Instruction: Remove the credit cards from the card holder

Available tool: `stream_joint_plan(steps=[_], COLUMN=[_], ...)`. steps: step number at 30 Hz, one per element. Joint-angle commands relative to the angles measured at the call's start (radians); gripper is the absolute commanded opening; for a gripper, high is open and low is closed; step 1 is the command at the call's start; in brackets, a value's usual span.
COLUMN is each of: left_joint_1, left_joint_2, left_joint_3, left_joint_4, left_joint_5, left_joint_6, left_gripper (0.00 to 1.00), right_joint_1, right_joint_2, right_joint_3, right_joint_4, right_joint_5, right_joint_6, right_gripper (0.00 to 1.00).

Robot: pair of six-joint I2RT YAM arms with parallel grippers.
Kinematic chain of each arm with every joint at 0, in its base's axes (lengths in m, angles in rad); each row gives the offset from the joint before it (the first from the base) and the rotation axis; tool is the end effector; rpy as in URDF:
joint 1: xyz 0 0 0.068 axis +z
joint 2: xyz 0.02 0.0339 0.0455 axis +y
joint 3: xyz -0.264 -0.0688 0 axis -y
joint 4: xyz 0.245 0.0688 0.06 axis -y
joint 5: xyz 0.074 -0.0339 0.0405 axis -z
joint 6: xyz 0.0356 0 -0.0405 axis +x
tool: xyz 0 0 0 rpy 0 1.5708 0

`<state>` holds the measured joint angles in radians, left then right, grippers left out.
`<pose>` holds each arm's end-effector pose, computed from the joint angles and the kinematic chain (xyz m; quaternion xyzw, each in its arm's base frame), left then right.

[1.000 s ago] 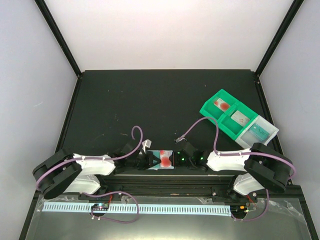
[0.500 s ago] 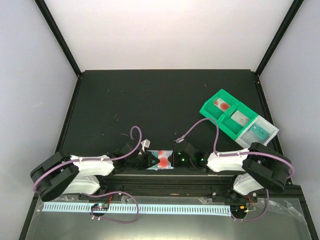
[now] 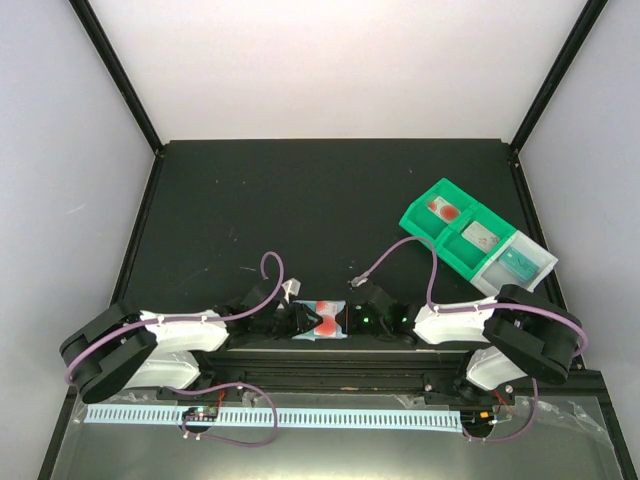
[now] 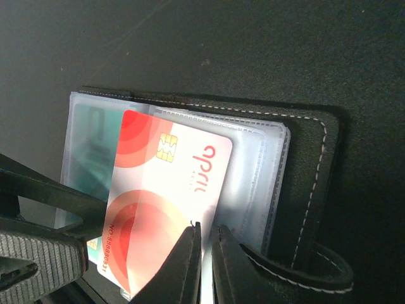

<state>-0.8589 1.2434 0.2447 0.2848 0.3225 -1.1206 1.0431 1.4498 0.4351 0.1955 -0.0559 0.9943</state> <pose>0.1219 -0.1585 0.1194 -0.0510 0.8988 -0.4229 0.1030 0.1208 0.2111 0.1191 -0.0329 0.9293 0.3260 0.1703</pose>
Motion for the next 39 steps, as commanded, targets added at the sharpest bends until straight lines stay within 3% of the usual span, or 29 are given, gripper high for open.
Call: stream_joint_plan(steps=[1,8,14,32,39], left_joint_1=[-0.005,-0.006,-0.006,-0.002,0.007], left_joint_2=[0.026,0.073,0.044,-0.22,-0.349], left_joint_3=[0.023,0.03,0.03,0.006,0.024], left_joint_4=[-0.014,0.019,-0.021,-0.274,-0.36], left_joint_5=[-0.016,0.004,-0.014,-0.156,-0.148], left_joint_6=[0.015,0.009,0.021,0.038,0.088], left_gripper=[0.37,0.34,0.02,0.01,0.02], right_joint_1=[0.006,0.005,0.006,0.005,-0.006], right_joint_2=[0.024,0.021,0.014,-0.007,-0.102], right_joint_3=[-0.02,-0.021,-0.022,-0.001,0.103], right_joint_4=[-0.05,-0.054,-0.069,-0.117,-0.272], right_joint_5=[0.002,0.005,0.016,0.048,0.084], right_joint_6=[0.006,0.006,0.01,-0.012,-0.212], right_gripper=[0.06,0.06,0.06,0.06,0.09])
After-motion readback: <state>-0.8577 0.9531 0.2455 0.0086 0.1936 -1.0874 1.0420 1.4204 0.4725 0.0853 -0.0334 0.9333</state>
